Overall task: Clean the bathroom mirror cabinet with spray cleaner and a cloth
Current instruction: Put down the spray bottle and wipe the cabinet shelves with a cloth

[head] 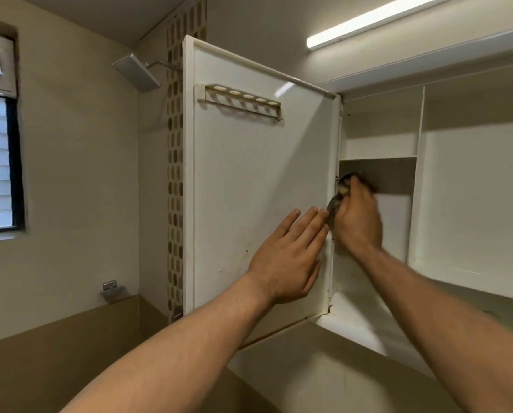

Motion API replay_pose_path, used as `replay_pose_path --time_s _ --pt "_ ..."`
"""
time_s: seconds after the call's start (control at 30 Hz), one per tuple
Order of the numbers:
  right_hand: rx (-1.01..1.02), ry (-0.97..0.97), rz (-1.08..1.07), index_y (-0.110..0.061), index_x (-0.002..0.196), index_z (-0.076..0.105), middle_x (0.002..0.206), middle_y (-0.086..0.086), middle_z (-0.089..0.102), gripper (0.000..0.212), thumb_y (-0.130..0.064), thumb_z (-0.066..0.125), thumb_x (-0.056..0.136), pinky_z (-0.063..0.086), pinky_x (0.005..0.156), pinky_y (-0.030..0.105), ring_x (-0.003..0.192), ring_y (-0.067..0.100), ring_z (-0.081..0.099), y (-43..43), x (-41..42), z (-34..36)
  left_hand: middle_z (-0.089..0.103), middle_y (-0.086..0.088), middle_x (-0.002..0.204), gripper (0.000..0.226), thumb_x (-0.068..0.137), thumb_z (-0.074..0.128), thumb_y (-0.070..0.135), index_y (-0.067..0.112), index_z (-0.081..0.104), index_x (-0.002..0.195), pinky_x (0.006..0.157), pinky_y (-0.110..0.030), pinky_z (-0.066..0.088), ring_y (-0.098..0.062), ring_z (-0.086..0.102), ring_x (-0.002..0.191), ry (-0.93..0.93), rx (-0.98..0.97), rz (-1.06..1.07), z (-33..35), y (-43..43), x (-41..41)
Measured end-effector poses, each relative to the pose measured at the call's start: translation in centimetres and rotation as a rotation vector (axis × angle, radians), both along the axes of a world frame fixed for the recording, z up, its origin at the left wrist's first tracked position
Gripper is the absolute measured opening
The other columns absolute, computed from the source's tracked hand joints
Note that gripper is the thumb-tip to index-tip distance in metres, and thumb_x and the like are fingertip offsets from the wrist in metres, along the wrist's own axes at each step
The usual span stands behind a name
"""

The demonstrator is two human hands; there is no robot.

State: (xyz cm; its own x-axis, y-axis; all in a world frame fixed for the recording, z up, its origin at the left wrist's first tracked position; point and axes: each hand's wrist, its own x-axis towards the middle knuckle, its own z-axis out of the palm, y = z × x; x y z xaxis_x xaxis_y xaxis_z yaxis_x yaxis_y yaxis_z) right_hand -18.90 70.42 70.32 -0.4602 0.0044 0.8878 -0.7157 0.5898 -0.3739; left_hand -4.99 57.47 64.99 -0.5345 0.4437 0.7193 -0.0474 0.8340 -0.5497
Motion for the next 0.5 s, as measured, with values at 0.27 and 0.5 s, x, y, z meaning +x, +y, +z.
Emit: replay_pose_path --time_s 0.27,0.5 --pt "0.696 0.15 -0.477 -0.009 0.147 0.045 0.14 0.014 0.052 0.047 -0.016 0.047 0.101 0.04 0.106 0.042 0.125 0.032 0.048 1.9 -4.1 2.1 0.024 -0.021 0.166 0.063 0.103 0.037 0.039 0.002 0.04 0.153 0.128 -0.049 -0.001 -0.034 0.017 0.157 0.033 -0.029 0.043 0.5 0.9 -0.4" --pt "1.437 -0.071 -0.37 -0.022 0.109 0.068 0.108 0.0 0.069 0.03 -0.038 0.043 0.104 0.057 0.086 0.038 0.092 0.02 0.065 5.2 0.2 0.5 0.018 -0.021 0.169 0.063 0.104 0.032 0.037 0.003 0.033 0.157 0.128 -0.049 -0.002 -0.034 0.01 0.158 -0.017 -0.015 0.08 0.3 2.4 0.7"
